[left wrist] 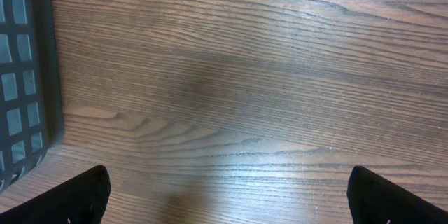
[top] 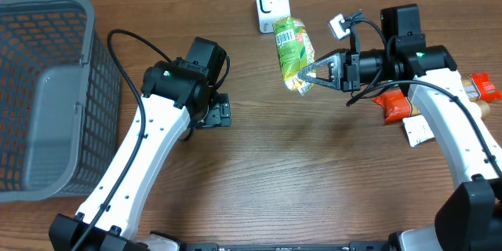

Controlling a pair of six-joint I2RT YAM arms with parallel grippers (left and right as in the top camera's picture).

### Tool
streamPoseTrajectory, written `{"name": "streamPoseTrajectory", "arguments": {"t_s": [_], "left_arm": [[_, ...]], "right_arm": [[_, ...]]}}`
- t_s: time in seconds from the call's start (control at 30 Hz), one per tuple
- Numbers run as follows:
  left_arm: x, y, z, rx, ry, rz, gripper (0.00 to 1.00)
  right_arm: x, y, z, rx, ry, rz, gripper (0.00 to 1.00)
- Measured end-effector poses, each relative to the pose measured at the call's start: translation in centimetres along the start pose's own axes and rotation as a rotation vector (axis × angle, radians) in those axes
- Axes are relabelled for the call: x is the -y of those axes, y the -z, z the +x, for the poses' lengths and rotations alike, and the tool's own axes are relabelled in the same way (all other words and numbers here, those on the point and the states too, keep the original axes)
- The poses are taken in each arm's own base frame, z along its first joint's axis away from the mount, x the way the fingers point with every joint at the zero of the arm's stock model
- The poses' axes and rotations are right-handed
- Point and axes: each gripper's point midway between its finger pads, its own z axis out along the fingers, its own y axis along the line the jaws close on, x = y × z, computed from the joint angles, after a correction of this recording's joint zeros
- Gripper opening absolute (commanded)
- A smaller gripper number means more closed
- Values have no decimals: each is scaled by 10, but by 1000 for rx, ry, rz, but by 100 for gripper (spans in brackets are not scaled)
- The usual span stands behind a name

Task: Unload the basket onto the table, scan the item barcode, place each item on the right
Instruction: 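Hold the drink box against the white scanner with right gripper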

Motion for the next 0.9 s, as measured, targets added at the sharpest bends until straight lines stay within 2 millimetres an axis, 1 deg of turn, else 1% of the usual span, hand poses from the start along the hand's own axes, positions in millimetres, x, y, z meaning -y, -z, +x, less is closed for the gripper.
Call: {"name": "streamPoseTrajectory", "arguments": {"t_s": [0.1, 0.17, 0.2, 0.3, 0.37, 0.47, 0.57, 0.63, 0.67, 0.73, 0.87, 0.9], "left_arm": [[0, 0, 0, 0, 0, 0, 99], [0, 0, 0, 0, 0, 0, 100], [0, 0, 0, 0, 0, 0, 100], [0, 0, 0, 0, 0, 0, 100], [0, 0, 0, 0, 0, 0, 99], [0, 0, 0, 0, 0, 0, 100], [0, 0, 0, 1, 0, 0, 100], [0, 0, 0, 0, 0, 0, 100], [0, 0, 0, 0, 0, 0, 100], [0, 0, 0, 1, 0, 0, 100], [0, 0, 0, 1, 0, 0, 99], [0, 0, 0, 0, 0, 0, 100]], "right_arm": [[12, -1, -8, -7, -44, 143, 3], [19, 1, -21, -6, -25, 285, 3], [24, 4, -31, 1, -1, 392, 3], [40, 11, -63, 48, 125, 711, 4], [50, 14, -79, 84, 215, 897, 4], [63, 14, -97, 113, 353, 1123, 4], [78, 7, -122, 140, 512, 1275, 4], [96, 7, -135, 134, 602, 1367, 4], [103, 6, -137, 123, 620, 1387, 4], [137, 9, -144, 59, 715, 1489, 4], [192, 9, -157, -19, 877, 1626, 4], [202, 9, -160, -33, 918, 1654, 4]]}}
